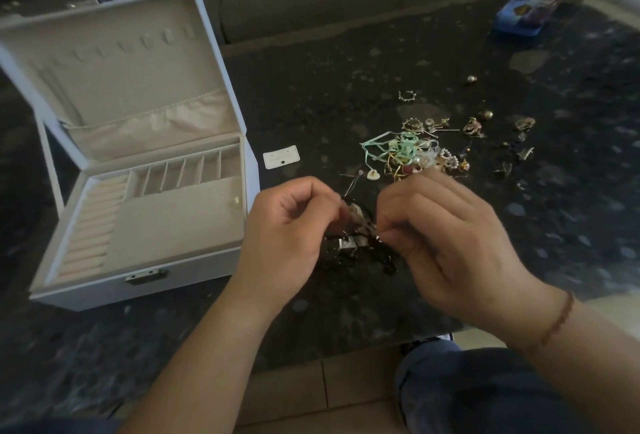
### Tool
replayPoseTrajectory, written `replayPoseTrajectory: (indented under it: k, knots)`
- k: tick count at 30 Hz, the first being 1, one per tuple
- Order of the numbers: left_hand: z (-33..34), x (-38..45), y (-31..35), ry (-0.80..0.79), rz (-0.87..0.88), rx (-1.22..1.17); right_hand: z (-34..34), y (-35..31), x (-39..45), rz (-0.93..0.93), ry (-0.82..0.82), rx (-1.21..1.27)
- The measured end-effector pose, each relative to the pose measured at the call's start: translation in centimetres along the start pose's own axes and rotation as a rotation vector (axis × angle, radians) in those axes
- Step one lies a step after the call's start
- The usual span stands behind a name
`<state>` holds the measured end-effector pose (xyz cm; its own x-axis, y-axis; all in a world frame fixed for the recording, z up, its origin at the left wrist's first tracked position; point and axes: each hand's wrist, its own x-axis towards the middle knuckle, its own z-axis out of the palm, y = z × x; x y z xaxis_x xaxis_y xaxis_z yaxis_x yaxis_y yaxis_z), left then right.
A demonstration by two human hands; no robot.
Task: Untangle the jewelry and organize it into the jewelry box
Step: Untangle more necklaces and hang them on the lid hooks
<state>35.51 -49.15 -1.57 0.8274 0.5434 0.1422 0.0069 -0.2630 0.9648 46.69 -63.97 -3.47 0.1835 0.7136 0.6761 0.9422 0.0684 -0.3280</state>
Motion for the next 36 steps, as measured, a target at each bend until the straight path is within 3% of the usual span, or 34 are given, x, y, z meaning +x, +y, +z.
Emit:
replayPoseTrajectory:
  k: [6, 13, 20, 25, 31, 36]
  knots:
    - [-0.1, -0.3, 0.3, 0.009, -0.007, -0.016, 0.2, -0.4, 0.0, -0.055, 0.003, 0.035]
    - [0.0, -0.1, 0.7, 0.034, 0.021, -0.127, -0.2, 0.1, -0.1, 0.008, -0.064, 0.036]
    - [0.0, 0.2, 0.3, -0.051, 0.029, -0.209, -0.6, -0.6, 0.4, 0.377, 0.155, 0.294]
    - [0.3, 0.1, 0.0, -0.138, 0.056, -0.296, -0.1, -1.0, 0.8, 0.519, 0.000, 0.303]
    - [0.4, 0.0, -0.4, -0.155, -0.038, -0.394, -0.2, -1.5, 0.8, 0.718, -0.016, 0.527]
    - [0.7, -0.4, -1.3, -0.181, -0.031, -0.429, 0.3, -1.4, 0.8, 0.767, -0.072, 0.602]
